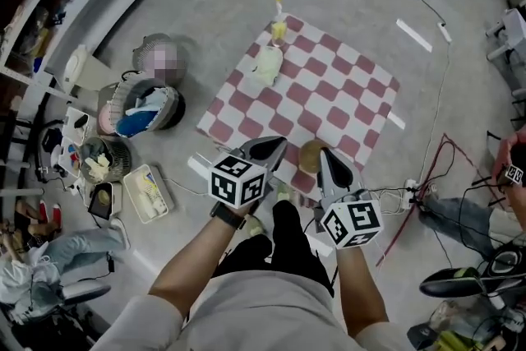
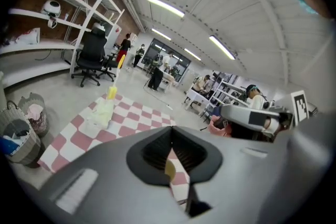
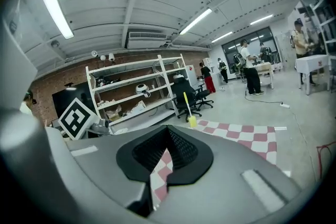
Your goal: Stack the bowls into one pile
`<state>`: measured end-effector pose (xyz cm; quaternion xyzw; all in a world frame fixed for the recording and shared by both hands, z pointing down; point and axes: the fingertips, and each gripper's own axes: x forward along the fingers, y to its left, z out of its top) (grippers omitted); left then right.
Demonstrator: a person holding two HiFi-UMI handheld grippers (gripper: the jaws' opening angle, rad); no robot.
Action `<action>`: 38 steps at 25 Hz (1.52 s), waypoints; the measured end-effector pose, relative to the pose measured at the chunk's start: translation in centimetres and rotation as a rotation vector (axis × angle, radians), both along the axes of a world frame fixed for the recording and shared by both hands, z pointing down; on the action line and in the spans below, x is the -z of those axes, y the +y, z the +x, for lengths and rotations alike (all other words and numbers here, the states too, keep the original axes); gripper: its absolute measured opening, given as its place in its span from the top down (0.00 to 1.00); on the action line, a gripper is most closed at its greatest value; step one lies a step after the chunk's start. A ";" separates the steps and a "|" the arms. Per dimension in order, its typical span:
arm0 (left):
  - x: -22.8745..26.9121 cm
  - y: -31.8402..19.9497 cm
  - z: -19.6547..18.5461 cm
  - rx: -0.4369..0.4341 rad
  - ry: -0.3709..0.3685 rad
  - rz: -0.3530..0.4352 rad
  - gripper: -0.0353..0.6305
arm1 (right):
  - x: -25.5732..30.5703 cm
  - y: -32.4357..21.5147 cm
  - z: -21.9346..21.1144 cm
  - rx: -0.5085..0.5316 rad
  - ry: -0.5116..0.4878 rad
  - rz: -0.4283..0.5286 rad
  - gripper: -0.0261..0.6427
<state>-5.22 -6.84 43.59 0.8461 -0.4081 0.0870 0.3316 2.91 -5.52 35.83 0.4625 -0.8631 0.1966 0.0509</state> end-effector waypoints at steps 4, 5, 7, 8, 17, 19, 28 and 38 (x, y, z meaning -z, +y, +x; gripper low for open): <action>4.5 1.1 -1.2 0.014 0.010 0.099 0.94 | 2.7 0.8 -1.8 0.023 0.005 0.050 0.95; 5.6 1.2 -1.6 0.018 0.011 0.124 0.94 | 3.4 0.9 -2.2 0.026 0.004 0.063 0.95; 7.8 1.6 -2.2 0.027 0.016 0.171 0.94 | 4.9 1.0 -2.8 0.029 0.000 0.089 0.95; 9.0 1.7 -2.5 0.033 0.019 0.193 0.94 | 5.7 1.1 -3.0 0.029 -0.002 0.102 0.95; 16.7 3.4 -3.8 0.060 0.038 0.342 0.94 | 12.0 2.0 -3.6 0.014 -0.010 0.207 0.95; 18.0 3.9 -4.2 0.067 0.040 0.367 0.94 | 13.2 2.3 -3.9 0.016 -0.018 0.228 0.95; 23.7 5.9 -6.1 0.110 0.042 0.479 0.94 | 17.4 4.2 -5.3 0.032 -0.025 0.303 0.95; 25.3 7.8 -6.7 0.123 0.048 0.515 0.94 | 19.2 5.9 -6.1 0.043 -0.030 0.339 0.95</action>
